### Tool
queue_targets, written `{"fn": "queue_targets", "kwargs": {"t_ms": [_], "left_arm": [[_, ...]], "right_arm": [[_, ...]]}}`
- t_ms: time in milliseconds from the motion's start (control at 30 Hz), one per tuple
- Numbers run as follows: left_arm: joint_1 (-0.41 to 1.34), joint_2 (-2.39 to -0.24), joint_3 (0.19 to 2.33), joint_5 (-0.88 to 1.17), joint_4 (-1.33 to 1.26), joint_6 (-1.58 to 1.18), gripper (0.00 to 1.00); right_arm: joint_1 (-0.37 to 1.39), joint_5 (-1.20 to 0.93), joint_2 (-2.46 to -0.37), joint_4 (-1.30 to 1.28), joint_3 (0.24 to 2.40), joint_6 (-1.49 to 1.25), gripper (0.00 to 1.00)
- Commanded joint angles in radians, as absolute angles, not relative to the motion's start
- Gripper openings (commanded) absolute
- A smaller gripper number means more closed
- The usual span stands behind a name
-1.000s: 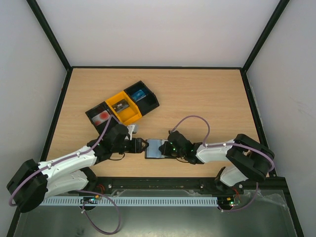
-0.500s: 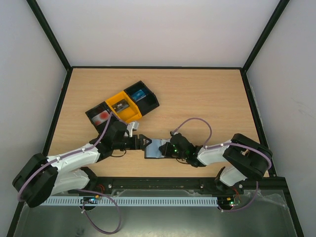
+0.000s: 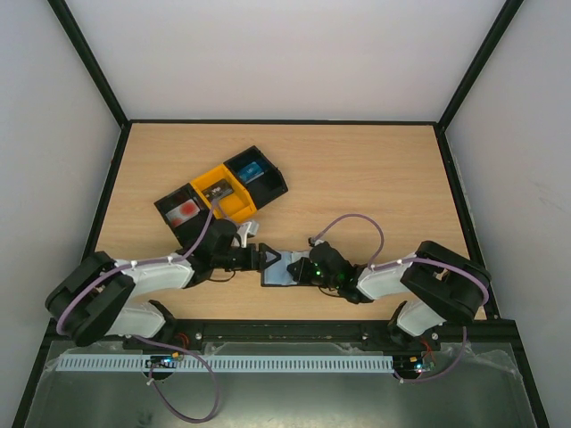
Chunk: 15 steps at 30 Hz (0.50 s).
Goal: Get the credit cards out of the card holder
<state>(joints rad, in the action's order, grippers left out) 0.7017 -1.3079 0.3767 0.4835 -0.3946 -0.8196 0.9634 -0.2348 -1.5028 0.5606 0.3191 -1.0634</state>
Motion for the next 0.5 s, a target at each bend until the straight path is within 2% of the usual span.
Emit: {"fn": "queue_targets", "kwargs": {"t_ms": [0,367,467], "left_arm": [[0.696,-1.369,0.411,0.497,-0.455,-0.802,0.72],[0.696,-1.455,0.406,0.510,-0.515,-0.816,0.71],[0.696,-1.470,0.405,0.539,-0.542,-0.828,0.66]], "right_arm": [[0.972,-0.244,-1.537,0.495,0.285,-1.072,0.02],[0.971,-0.247,-1.531,0.495,0.286,-1.071,0.02],[0.972,-0.247,-1.530,0.497,0.286,-1.072,0.02]]}}
